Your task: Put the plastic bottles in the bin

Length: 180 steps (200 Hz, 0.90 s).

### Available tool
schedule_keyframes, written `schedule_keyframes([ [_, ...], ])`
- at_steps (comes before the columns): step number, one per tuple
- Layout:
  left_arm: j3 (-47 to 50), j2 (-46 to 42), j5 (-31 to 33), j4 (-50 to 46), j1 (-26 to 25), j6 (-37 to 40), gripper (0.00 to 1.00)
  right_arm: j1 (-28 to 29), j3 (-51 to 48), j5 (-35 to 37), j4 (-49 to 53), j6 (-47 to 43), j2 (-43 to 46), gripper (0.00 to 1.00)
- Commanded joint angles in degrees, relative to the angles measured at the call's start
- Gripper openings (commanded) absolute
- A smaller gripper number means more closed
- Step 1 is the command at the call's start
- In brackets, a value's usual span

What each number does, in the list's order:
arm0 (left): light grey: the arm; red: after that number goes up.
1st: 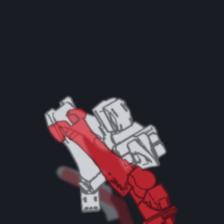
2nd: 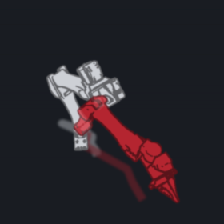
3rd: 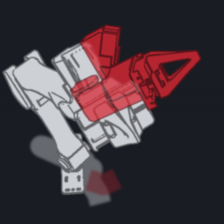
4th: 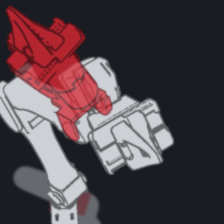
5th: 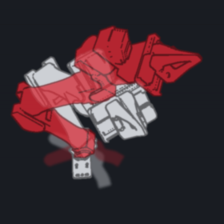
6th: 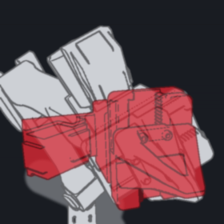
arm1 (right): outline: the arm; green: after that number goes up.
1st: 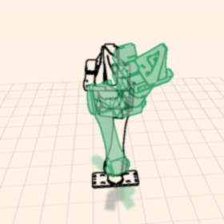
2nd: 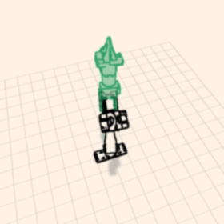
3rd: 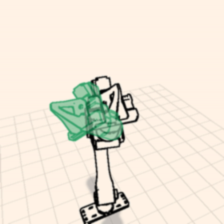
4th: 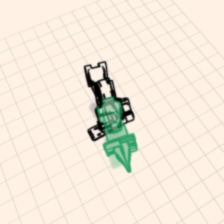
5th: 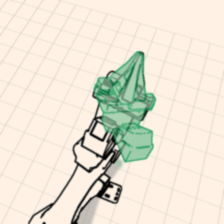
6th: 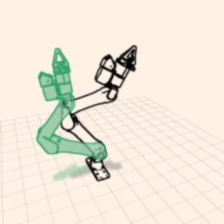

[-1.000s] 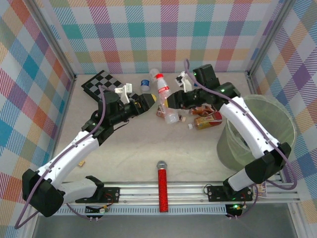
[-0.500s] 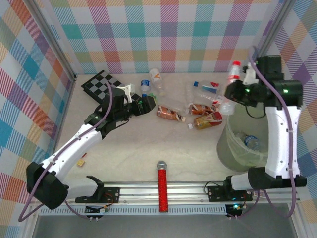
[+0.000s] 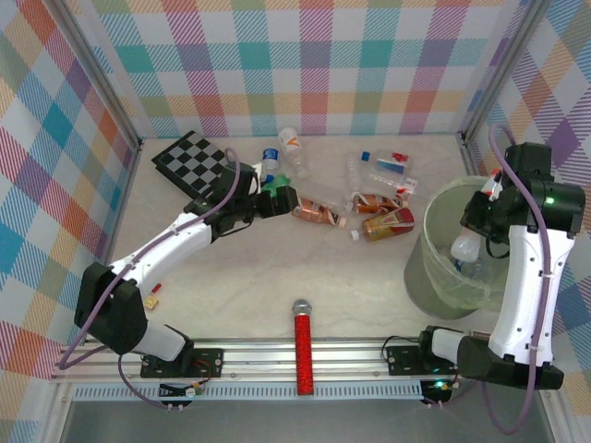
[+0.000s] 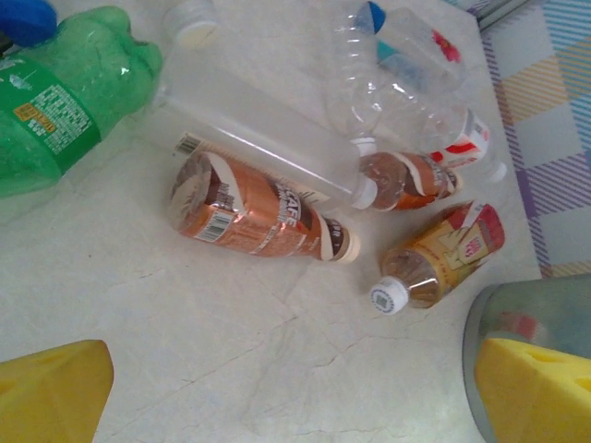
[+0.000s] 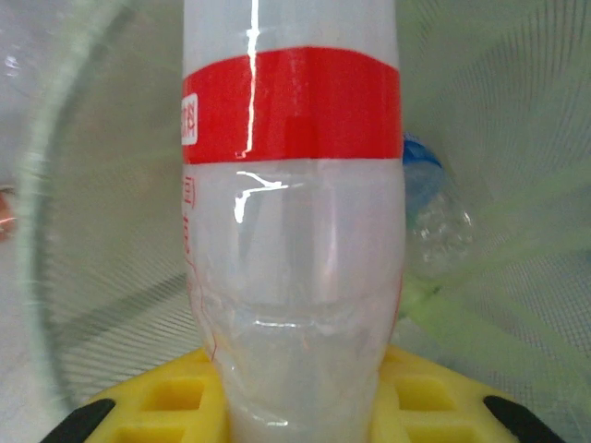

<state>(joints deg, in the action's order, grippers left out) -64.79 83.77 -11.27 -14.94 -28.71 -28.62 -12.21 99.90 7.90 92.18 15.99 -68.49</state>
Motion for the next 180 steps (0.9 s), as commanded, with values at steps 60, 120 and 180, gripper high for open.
schedule_keyframes([
  [60,-3.6,3.2,5.4,-0.2,1.5,4.5,1.0,-7.5,-16.4,-6.5,-3.4,-0.5,0.2,0.27],
  [120,-4.6,4.0,8.6,-2.4,1.5,7.3,1.0,-9.0,-27.3,-10.0,-12.0,0.4,0.2,0.43],
  [180,-5.5,5.5,9.9,-3.4,1.5,8.9,1.0,-9.7,-29.0,-11.3,-14.5,0.1,-0.5,0.81],
])
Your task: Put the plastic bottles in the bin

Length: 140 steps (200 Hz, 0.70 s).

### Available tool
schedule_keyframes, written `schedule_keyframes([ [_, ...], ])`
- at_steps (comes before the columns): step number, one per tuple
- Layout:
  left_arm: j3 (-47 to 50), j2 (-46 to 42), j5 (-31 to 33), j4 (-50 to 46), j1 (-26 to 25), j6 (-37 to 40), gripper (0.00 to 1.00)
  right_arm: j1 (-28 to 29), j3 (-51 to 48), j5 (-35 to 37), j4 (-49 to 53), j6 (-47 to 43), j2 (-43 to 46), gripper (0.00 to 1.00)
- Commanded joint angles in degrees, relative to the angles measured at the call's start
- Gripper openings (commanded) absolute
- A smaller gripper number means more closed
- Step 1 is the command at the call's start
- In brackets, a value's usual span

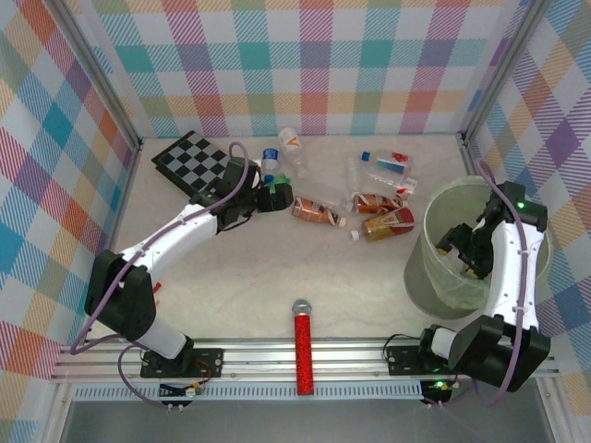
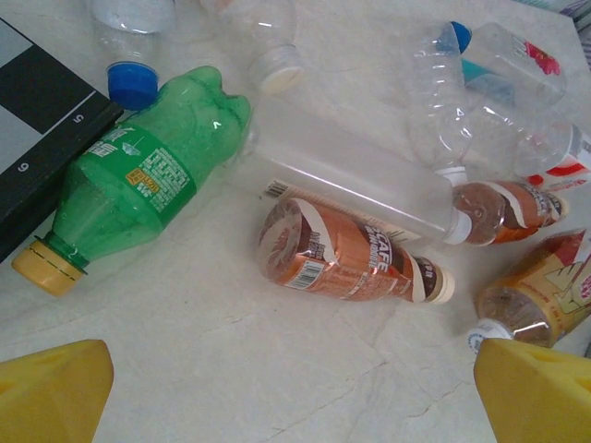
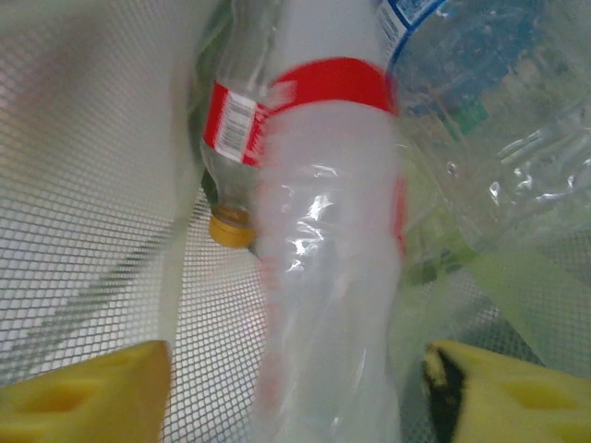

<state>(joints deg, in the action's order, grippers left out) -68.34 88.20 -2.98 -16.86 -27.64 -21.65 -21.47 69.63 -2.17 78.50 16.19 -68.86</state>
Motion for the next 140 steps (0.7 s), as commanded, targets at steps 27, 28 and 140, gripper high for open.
schedule_keyframes([
  [27,-2.6,1.9,2.1,-1.9,0.4,2.9,1.0,-0.7,3.6,-0.4,0.5,-0.5,0.4,0.91],
  [28,-2.7,2.0,2.2,-2.0,0.4,3.0,1.0,-0.7,3.7,-0.4,0.6,-0.6,0.4,0.91],
  [140,-16.3,17.0,9.3,-8.6,2.0,22.2,1.0,-0.9,34.9,-3.5,15.8,-2.2,4.7,0.97],
])
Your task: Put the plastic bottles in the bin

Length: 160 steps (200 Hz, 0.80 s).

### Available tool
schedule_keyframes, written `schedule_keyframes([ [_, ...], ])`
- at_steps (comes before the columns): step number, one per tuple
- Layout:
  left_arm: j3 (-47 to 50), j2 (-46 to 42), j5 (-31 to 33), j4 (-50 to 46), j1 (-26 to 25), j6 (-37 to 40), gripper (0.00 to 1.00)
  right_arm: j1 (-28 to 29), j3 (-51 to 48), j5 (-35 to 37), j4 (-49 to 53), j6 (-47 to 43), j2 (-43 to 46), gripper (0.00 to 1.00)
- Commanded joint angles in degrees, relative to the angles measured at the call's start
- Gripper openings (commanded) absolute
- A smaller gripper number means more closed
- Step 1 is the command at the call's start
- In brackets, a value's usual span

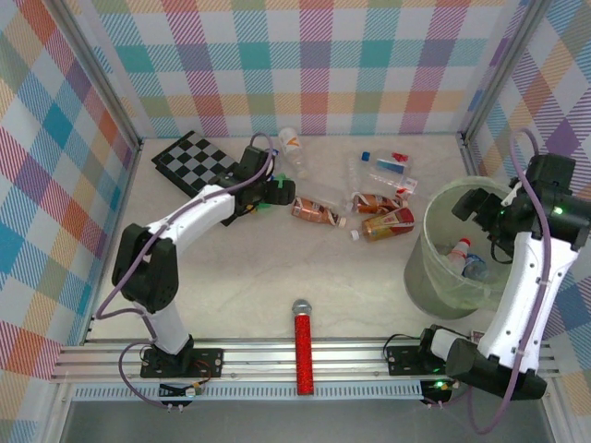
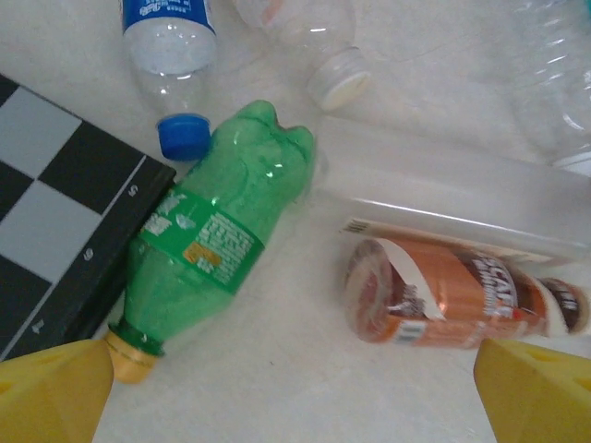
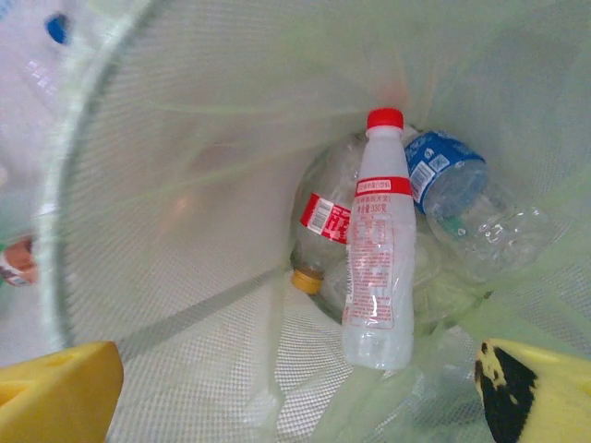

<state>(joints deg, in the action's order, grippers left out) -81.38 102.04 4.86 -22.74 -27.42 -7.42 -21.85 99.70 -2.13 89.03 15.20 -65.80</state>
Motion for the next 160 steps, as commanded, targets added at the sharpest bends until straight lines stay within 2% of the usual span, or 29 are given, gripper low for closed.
schedule_keyframes([
  [1,-3.3,3.3,1.4,-2.8,1.9,8.1,1.0,-0.5,4.9,-4.2,5.2,-1.2,1.7,0.97],
  [32,-5.9,7.0,-0.3,-4.4,5.2,10.8,0.99,-0.5,5.5,-23.2,0.6,-0.6,4.3,0.96],
  [48,-6.8,8.4,-1.4,-6.0,6.3,12.9,0.96,-0.6,4.5,-28.7,-2.0,0.4,5.3,0.95],
  [80,-8.7,11.2,-2.2,-9.7,6.7,17.3,0.89,-0.5,2.5,-30.6,-3.7,0.7,6.2,0.95],
  [160,-15.8,18.6,-1.4,-11.9,6.7,19.8,0.87,-0.4,-2.1,-32.0,-5.3,0.2,7.4,0.95],
])
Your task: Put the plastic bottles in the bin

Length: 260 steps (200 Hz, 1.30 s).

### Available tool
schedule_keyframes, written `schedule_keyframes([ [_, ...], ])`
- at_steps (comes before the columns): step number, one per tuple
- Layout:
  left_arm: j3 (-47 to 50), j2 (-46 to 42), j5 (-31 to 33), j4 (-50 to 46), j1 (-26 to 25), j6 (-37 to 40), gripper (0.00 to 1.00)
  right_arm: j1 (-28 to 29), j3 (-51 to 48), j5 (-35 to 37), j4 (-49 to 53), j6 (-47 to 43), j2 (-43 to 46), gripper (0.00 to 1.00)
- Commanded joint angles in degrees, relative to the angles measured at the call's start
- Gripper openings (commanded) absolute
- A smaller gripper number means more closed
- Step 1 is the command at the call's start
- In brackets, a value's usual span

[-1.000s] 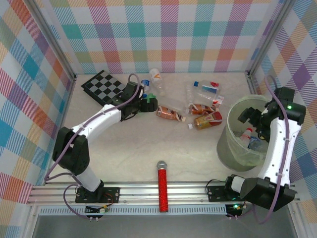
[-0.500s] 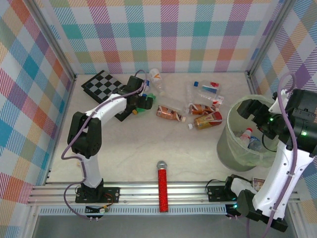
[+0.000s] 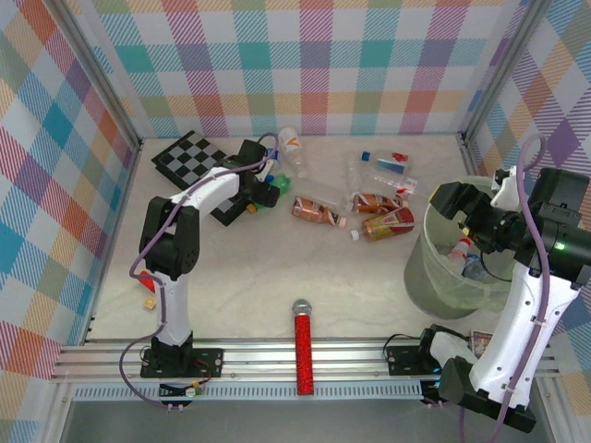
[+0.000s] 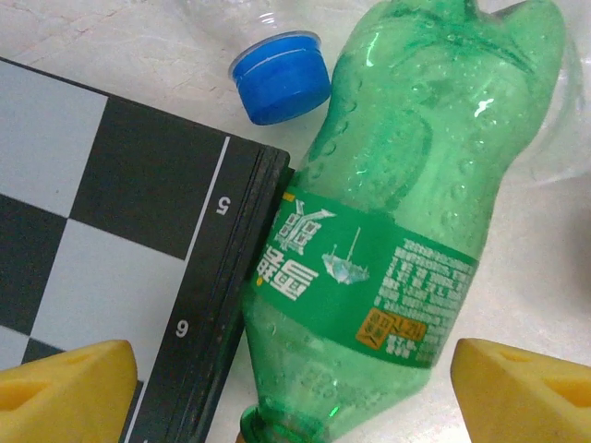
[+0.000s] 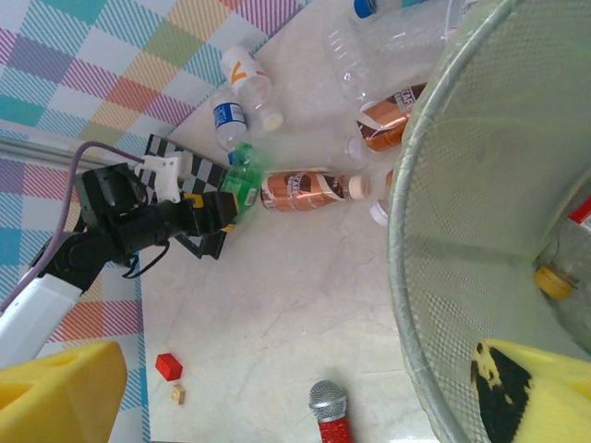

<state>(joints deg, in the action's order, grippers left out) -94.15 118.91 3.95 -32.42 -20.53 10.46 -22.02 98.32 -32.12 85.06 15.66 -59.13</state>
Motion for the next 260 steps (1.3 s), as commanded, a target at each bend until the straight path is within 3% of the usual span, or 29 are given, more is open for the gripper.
schedule_keyframes([
  [1,-3.1,1.9,-0.6,-2.2,-0.3,1.9,0.86,-0.2,-0.8,-2.0,-1.3,-0.3,0.8,0.95],
  [66,-3.7,4.6,0.3,-1.9,-1.3,1.3,0.79,-0.2,-3.2,-2.5,-3.2,-0.3,1.0,0.95],
  [145,-2.5,4.0,-0.5,-1.6,-1.4,0.9,0.49,-0.2,-5.1,-2.8,-5.1,0.1,1.1,0.94],
  [210,-0.6,-1.4,-0.1,-1.5,-2.0,-0.4,0.45,-0.1,-4.5,-3.8,-5.7,0.3,1.5,0.93],
  [260,4.0,-11.2,-4.1,0.0,-2.0,-3.9,0.45,0.1,-5.8,-15.2,-13.9,5.7,3.3,0.92],
])
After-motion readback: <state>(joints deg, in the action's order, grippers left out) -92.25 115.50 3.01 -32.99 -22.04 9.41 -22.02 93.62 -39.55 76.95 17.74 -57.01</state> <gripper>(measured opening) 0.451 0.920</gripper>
